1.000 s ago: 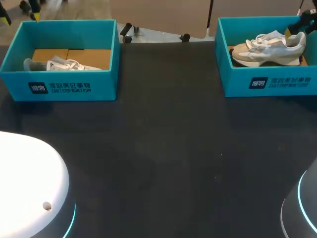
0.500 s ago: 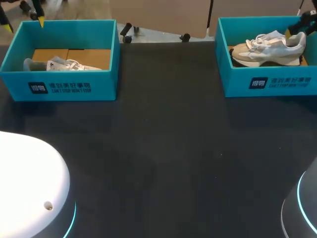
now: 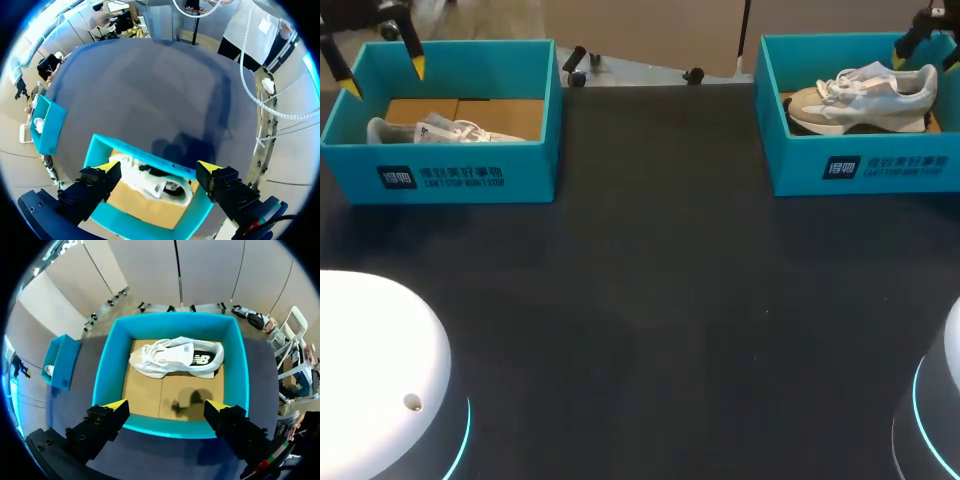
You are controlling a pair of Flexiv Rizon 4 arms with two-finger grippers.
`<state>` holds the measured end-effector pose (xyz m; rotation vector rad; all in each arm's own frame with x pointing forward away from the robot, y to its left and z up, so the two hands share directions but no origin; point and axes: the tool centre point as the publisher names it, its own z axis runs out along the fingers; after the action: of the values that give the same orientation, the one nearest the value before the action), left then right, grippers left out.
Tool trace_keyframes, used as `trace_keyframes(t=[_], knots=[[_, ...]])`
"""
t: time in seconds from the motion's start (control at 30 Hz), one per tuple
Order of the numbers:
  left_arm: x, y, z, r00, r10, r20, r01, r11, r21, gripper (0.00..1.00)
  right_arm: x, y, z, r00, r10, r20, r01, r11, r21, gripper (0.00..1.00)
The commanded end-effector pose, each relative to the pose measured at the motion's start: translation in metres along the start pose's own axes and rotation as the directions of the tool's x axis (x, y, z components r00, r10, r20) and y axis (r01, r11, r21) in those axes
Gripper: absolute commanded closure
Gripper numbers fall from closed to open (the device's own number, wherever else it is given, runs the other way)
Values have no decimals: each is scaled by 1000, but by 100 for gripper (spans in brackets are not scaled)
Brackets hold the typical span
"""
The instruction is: Take the shoe out of the shoebox, open the shoe tongue, remove and reinsert the insole, then place the shoe into the shoebox
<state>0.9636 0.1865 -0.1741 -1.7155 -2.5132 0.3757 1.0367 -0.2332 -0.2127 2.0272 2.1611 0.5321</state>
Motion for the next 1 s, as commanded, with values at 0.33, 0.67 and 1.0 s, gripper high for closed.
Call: trace_keyframes(t=[0.33, 0.67, 1.0], knots=[[-5, -45, 26, 999, -43, -33, 43, 999, -19, 0, -46, 32, 30, 997, -48, 64, 42, 994, 102, 0], [-9, -65, 37, 990, -132, -53, 131, 991, -33, 0, -90, 48, 53, 988, -43, 151, 24, 992, 126, 0], [-17, -89, 53, 974, -213, -76, 210, 977, -47, 0, -120, 63, 85, 974, -56, 219, 20, 986, 167, 0]])
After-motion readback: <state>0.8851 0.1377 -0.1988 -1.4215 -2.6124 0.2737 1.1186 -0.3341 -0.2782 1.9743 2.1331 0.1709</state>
